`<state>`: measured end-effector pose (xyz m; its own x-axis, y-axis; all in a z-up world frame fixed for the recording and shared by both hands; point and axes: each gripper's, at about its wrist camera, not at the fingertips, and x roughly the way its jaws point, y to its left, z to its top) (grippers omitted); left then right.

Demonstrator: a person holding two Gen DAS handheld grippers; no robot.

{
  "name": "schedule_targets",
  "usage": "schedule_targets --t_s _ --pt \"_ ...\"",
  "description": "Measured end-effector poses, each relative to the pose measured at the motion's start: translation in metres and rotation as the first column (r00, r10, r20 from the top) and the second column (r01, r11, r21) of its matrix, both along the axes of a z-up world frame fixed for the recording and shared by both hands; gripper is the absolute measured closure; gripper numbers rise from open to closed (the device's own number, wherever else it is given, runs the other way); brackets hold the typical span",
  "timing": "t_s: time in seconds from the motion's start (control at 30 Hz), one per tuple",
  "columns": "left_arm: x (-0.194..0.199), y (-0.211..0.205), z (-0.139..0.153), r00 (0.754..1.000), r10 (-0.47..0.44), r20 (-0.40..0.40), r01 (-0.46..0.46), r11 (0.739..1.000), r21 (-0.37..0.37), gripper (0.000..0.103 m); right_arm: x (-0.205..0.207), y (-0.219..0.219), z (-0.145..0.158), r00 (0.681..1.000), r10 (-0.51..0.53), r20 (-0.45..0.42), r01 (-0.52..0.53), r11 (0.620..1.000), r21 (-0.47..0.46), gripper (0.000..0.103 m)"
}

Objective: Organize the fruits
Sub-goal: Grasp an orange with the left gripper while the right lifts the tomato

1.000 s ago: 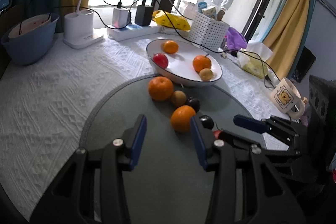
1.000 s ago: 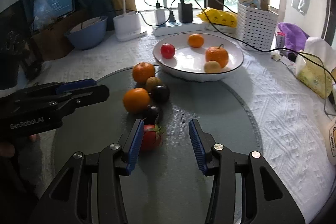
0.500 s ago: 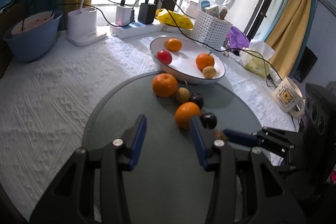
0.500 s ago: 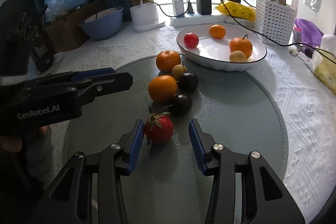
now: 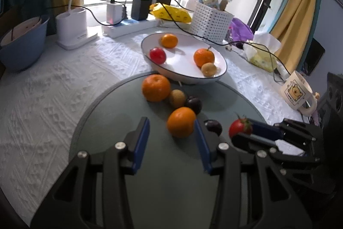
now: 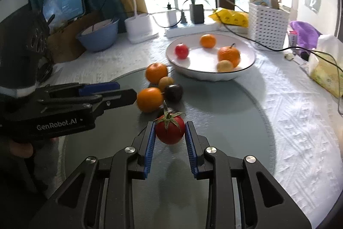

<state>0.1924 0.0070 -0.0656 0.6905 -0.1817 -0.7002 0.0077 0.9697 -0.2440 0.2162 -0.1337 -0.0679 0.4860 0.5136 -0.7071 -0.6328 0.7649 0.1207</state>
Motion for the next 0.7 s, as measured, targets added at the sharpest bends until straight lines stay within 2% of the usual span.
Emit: schedule_targets --t_s 0.33,0.4,0.47,0.53,0.7 --pt "0.023 -0.011 -0.015 0.998 -0.047 -0.052 0.047 0.999 -0.001 0.059 0.02 -0.019 0.002 0.999 -0.046 0.018 0.046 0.999 0.001 0.073" --pt "0.026 -0.013 -0.017 0.997 -0.058 -0.055 0.058 0.998 -0.004 0.061 0.024 -0.021 0.003 0.998 -0.054 0.021 0.054 0.999 0.003 0.073" --pt "0.028 -0.015 -0.017 0.996 -0.08 -0.05 0.079 0.997 -0.006 0.069 0.027 -0.022 0.004 0.998 -0.06 0.024 0.06 0.998 0.004 0.073" --pt "0.03 -0.016 -0.016 0.995 -0.087 -0.049 0.088 0.996 0.012 0.07 0.031 -0.022 0.004 0.997 -0.07 0.025 0.07 0.998 0.004 0.073" --pt "0.029 -0.013 -0.015 0.994 -0.096 -0.059 0.096 0.995 -0.011 0.07 0.036 -0.023 0.005 0.996 -0.079 0.035 0.079 0.997 0.004 0.073"
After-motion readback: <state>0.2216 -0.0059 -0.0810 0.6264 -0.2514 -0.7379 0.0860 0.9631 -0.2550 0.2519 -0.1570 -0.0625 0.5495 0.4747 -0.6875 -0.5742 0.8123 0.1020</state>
